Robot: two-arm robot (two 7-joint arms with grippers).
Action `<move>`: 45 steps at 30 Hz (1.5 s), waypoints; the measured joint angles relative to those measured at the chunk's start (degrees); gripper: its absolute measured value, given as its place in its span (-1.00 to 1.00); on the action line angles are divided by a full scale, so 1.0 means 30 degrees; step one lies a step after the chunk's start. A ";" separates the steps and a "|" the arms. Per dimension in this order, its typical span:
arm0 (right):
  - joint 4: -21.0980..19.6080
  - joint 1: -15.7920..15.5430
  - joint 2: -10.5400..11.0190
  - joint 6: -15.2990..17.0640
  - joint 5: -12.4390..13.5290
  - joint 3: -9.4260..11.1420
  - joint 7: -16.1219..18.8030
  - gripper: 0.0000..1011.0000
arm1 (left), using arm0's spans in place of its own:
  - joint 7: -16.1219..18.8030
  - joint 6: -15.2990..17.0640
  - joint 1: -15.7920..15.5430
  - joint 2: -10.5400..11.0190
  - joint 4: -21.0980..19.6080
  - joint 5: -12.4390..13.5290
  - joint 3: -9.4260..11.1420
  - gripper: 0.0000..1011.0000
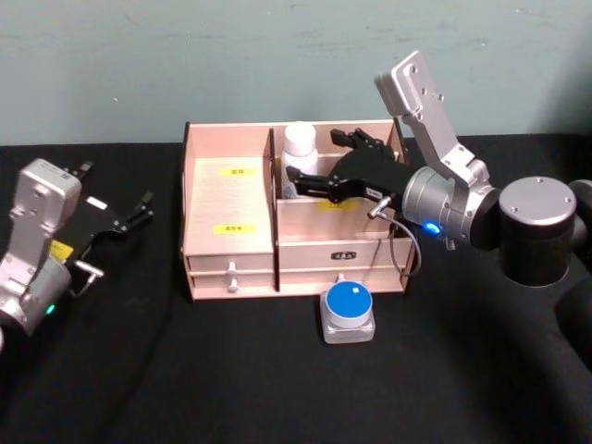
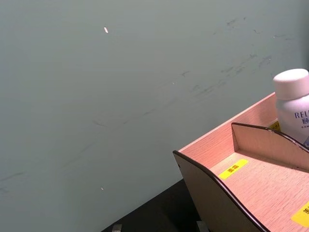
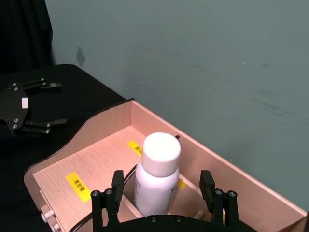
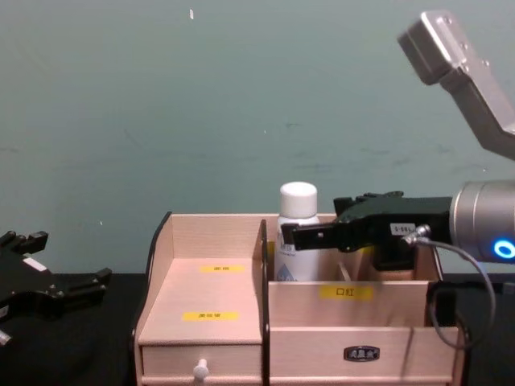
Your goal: Pick up the facial cleanser and watermelon frost from the table and place them into the tiered storage box.
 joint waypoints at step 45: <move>-1.1695 -1.1888 0.6915 0.1483 0.2694 0.4113 -0.1173 0.98 | 0.0000 0.0000 -0.0001 0.0000 0.0000 0.0000 -0.0001 0.98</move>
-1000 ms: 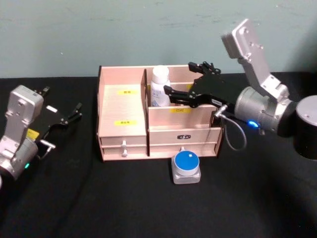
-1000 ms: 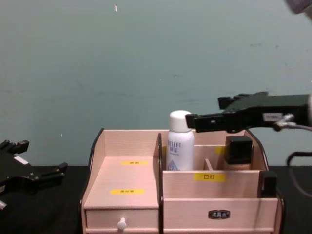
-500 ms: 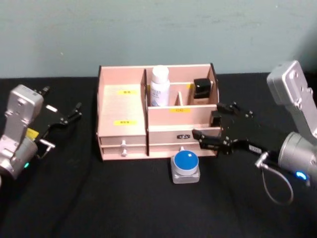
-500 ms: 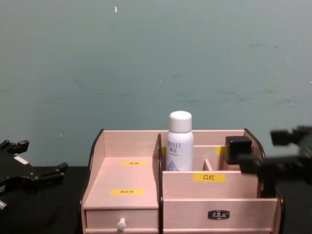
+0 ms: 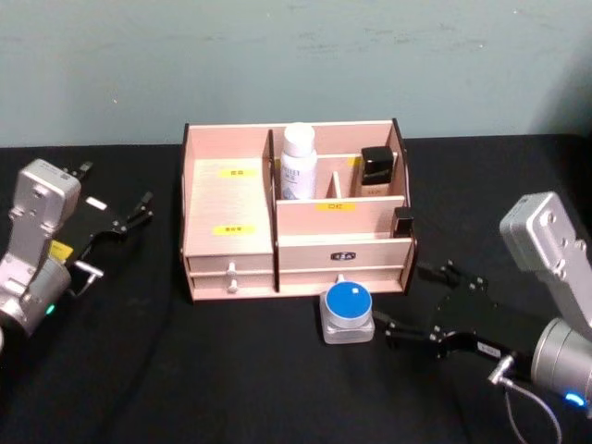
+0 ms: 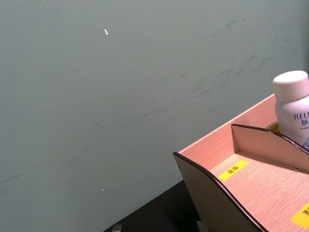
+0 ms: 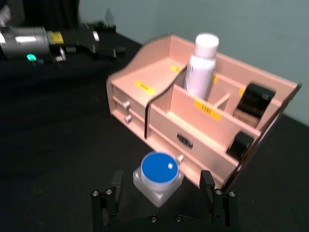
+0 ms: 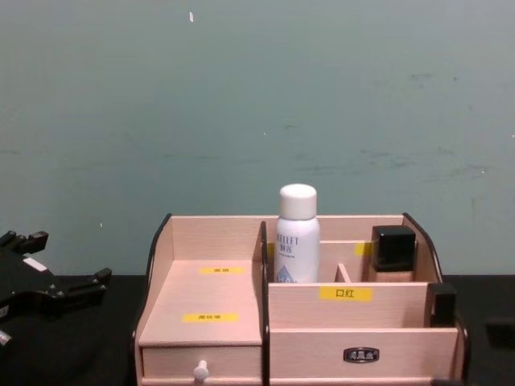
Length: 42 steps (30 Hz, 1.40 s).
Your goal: Pick up the facial cleanser and watermelon frost from the table and place them into the tiered storage box.
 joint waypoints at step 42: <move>0.4793 0.3603 -0.2966 0.0973 -0.2582 -0.3049 0.0751 0.98 | 0.0000 0.0000 0.0000 0.0000 0.0000 0.0000 0.0002 0.98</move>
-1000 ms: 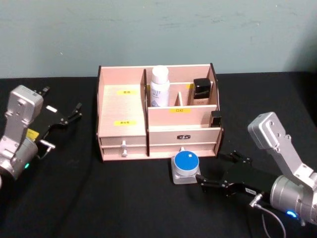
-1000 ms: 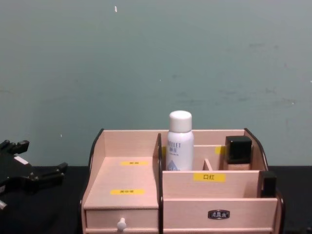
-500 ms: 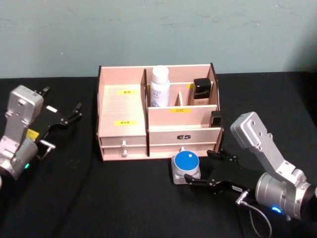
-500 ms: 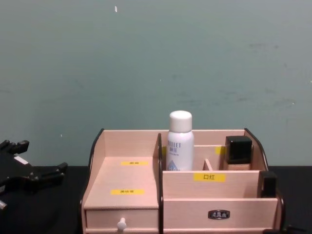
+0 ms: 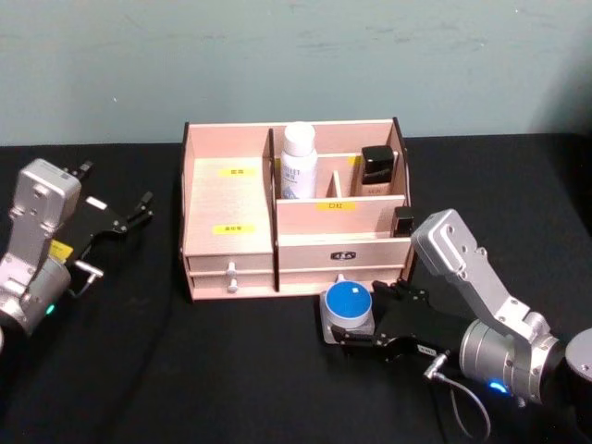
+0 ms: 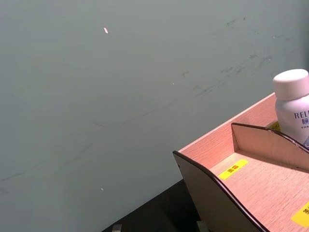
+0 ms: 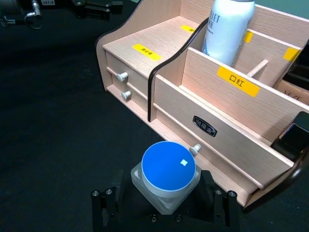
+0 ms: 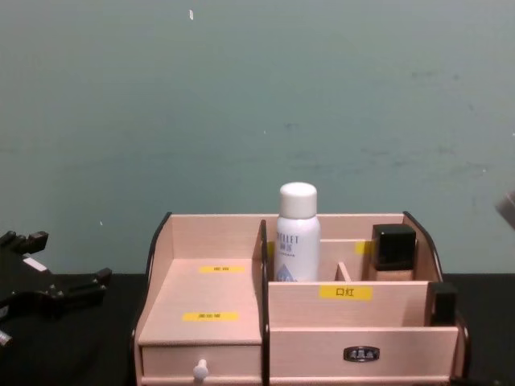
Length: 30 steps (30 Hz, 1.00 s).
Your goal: Pick up the facial cleanser and watermelon frost from the table and place them into the tiered storage box.
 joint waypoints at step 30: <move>0.0877 0.0497 -0.0643 -0.0173 -0.0395 -0.0262 0.0256 0.98 | 0.0000 0.0000 0.0000 0.0000 0.0000 0.0000 -0.0001 0.98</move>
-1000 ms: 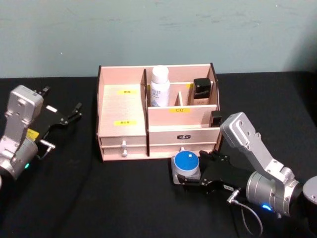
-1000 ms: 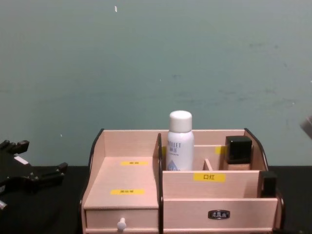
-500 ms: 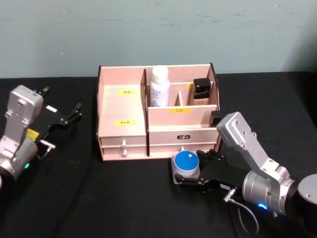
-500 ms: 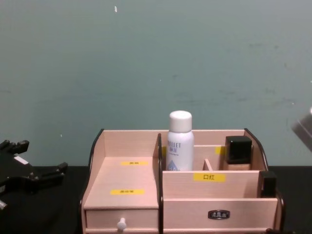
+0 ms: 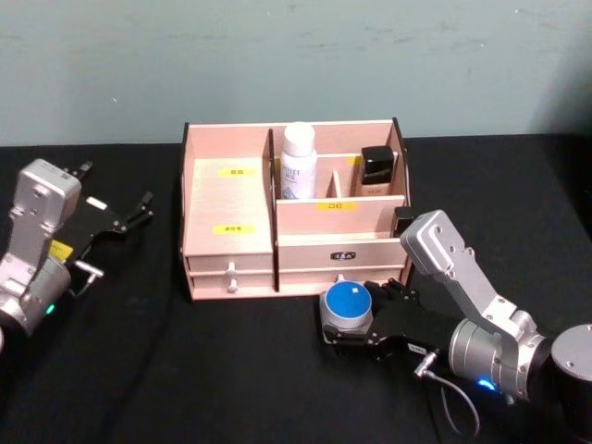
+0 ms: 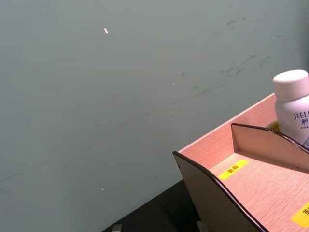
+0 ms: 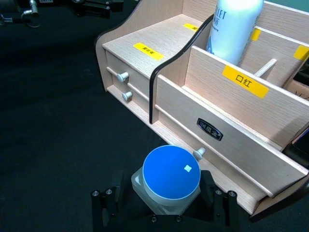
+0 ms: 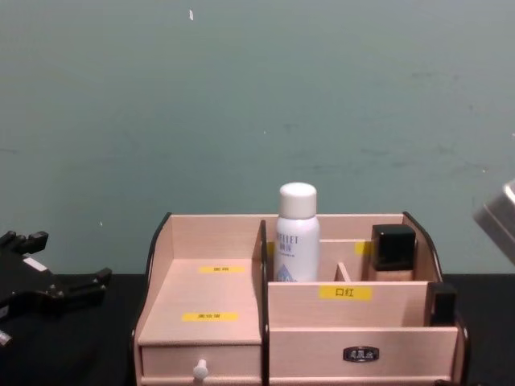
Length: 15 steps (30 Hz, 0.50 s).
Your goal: Pick up the facial cleanser and watermelon frost from the table and place them into the tiered storage box.
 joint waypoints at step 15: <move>-0.0023 -0.0005 0.0017 0.0001 0.0009 0.0008 -0.0031 0.83 | 0.0000 0.0000 0.0000 0.0000 -0.0001 0.0001 -0.0001 0.98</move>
